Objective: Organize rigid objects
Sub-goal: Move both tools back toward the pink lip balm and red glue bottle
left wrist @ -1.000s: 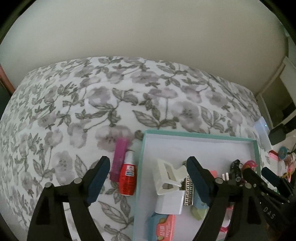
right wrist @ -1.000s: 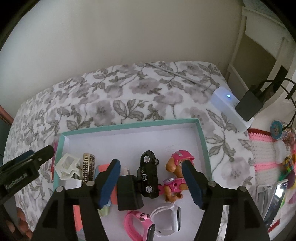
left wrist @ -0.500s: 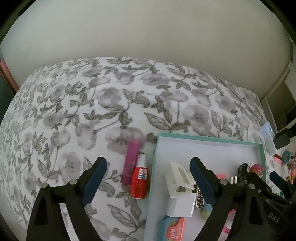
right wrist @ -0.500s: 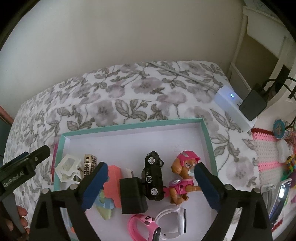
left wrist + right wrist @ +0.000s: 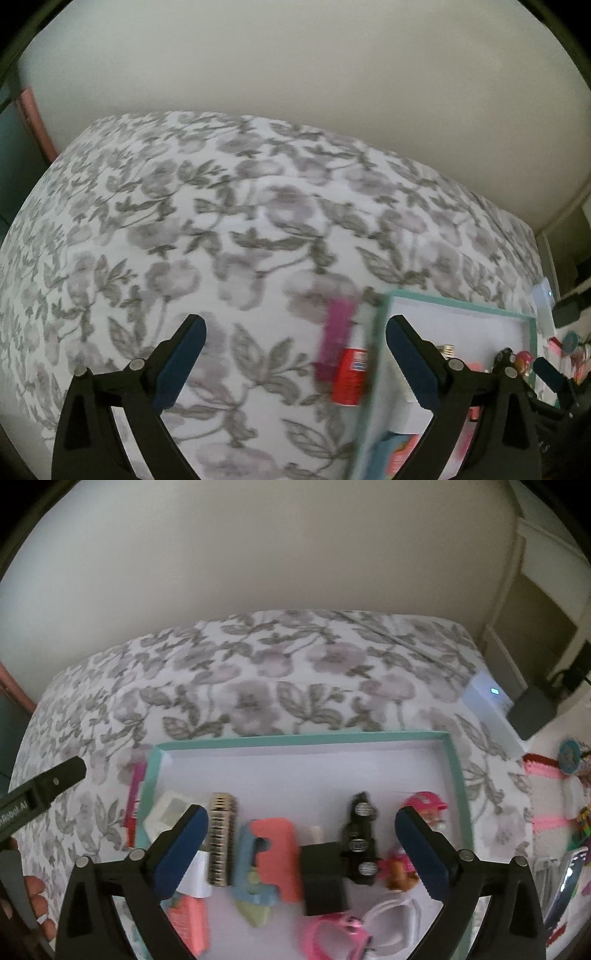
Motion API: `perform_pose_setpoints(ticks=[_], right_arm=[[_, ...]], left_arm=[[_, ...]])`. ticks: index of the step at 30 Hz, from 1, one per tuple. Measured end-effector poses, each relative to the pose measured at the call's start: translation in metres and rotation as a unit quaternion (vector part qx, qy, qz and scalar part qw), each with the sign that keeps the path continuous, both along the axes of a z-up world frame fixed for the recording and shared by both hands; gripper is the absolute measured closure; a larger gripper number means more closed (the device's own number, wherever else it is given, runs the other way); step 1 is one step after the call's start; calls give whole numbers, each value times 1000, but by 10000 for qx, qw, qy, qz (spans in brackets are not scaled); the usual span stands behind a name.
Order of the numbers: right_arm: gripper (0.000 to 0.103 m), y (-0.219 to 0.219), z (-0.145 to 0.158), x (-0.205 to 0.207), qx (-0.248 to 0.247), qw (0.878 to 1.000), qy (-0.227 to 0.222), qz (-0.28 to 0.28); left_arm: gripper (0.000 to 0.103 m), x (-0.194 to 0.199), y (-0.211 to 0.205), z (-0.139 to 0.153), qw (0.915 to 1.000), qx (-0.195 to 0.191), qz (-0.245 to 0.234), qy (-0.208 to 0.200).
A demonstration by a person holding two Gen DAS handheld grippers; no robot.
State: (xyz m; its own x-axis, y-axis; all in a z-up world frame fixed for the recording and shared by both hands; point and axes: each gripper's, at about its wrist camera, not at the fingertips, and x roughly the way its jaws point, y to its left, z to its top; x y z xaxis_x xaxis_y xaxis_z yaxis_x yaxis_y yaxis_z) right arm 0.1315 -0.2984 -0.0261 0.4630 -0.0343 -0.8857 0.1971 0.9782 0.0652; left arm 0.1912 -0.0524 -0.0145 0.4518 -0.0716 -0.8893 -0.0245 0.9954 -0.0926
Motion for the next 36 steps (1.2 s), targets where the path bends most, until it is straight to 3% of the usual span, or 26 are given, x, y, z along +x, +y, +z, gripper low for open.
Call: perform_pose_setpoints(ticks=[7, 16, 23, 36], right_arm=[[0, 51, -8, 14, 110, 9989, 104, 438], [0, 103, -23, 25, 11, 9963, 275, 816], [0, 97, -29, 31, -51, 9973, 325, 649], [1, 70, -34, 39, -93, 9986, 375, 354]], left_arm=[[5, 8, 43, -12, 9991, -37, 302, 282], [5, 23, 30, -42, 9979, -261, -132, 570], [5, 33, 5, -66, 9962, -305, -350, 741], [5, 49, -21, -82, 9960, -149, -557, 687]])
